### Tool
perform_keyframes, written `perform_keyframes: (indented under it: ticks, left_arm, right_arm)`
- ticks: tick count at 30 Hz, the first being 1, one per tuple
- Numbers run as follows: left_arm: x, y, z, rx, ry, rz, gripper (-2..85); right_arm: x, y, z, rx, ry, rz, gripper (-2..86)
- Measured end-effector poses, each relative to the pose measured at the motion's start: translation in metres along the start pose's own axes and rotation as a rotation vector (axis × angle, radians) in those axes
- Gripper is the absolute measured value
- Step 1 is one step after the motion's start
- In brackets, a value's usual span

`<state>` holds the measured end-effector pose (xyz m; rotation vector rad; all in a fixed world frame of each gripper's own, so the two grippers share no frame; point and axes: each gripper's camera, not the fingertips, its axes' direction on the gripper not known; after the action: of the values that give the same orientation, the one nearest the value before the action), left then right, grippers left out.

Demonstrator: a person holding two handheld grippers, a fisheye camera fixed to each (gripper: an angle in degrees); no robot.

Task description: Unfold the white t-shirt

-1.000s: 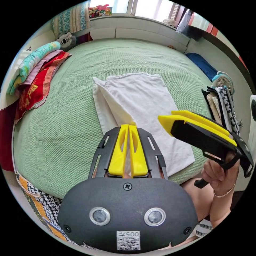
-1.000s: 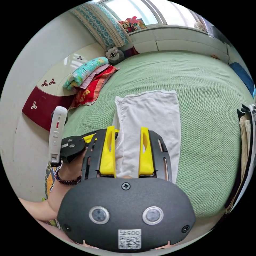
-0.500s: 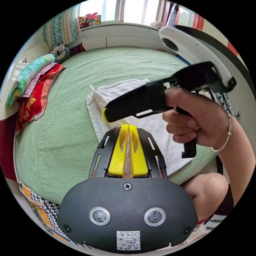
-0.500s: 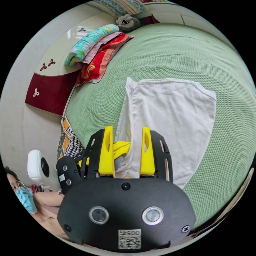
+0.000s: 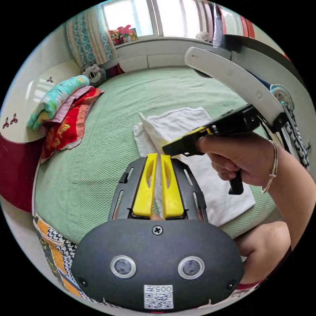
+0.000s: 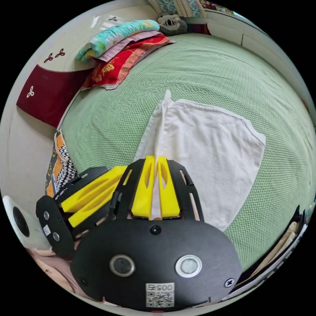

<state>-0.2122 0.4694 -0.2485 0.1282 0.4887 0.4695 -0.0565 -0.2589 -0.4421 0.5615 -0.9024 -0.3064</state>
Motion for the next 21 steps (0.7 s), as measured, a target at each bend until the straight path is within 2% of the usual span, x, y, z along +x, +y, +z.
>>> perform_keyframes:
  ticks: [4, 8, 17, 21]
  left_arm:
    - [-0.004, 0.002, 0.001, 0.019, -0.134, -0.042, 8.7]
    - [-0.002, 0.000, 0.029, -0.113, -0.059, -0.062, 13.1]
    - [0.025, -0.003, 0.052, -0.188, -0.092, -0.044, 13.9]
    - [0.033, -0.004, 0.055, -0.195, -0.115, -0.038, 13.2]
  right_arm:
    - [0.004, 0.012, -0.018, 0.041, 0.025, 0.021, -1.5]
    - [0.021, 0.030, -0.044, 0.073, 0.070, 0.064, -1.5]
    - [0.089, 0.094, -0.139, 0.156, 0.238, 0.216, -1.6]
    - [0.127, 0.126, -0.171, 0.196, 0.381, 0.357, -1.6]
